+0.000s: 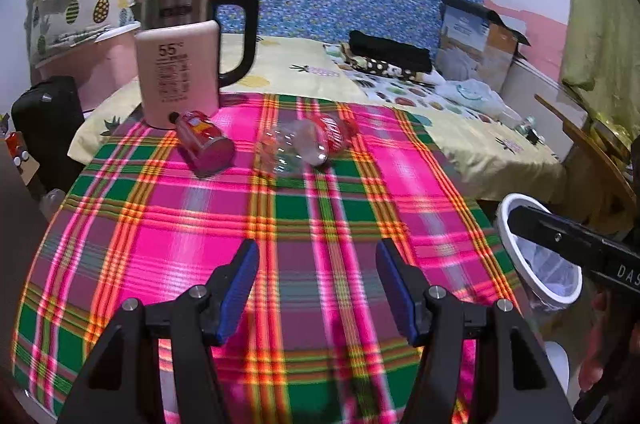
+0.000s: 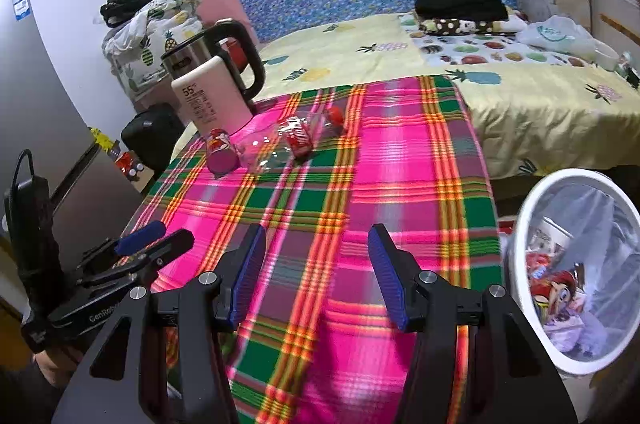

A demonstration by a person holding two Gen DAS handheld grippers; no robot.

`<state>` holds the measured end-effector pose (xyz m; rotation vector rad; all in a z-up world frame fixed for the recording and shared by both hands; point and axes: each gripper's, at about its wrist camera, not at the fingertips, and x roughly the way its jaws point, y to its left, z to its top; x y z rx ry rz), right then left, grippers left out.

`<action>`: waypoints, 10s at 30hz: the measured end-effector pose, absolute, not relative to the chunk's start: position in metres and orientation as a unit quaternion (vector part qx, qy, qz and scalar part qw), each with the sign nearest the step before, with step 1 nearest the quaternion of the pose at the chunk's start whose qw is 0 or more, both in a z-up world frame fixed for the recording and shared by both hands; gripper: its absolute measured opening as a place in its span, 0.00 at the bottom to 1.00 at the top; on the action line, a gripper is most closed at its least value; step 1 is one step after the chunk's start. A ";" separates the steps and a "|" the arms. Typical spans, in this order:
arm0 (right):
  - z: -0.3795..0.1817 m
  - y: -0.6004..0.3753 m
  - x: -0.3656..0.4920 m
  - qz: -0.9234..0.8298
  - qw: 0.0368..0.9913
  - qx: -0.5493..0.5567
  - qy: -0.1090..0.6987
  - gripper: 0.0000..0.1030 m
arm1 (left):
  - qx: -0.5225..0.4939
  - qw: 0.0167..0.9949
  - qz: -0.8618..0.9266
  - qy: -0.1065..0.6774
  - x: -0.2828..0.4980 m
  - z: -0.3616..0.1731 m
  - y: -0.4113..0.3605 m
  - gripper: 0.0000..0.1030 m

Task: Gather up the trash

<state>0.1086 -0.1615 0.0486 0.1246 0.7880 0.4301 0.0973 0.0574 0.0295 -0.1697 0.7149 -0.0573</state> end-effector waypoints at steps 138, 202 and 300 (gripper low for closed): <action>-0.003 -0.190 0.102 0.206 0.867 0.051 0.451 0.64 | -0.055 0.896 -0.061 0.437 0.089 -0.031 0.035 0.58; 0.018 -0.356 0.067 0.014 0.912 0.137 0.386 0.60 | 0.039 0.884 -0.255 0.389 0.146 0.011 -0.188 0.52; 0.036 -0.333 0.034 0.010 0.931 0.091 0.354 0.46 | 0.025 0.904 -0.224 0.364 0.093 0.028 -0.158 0.58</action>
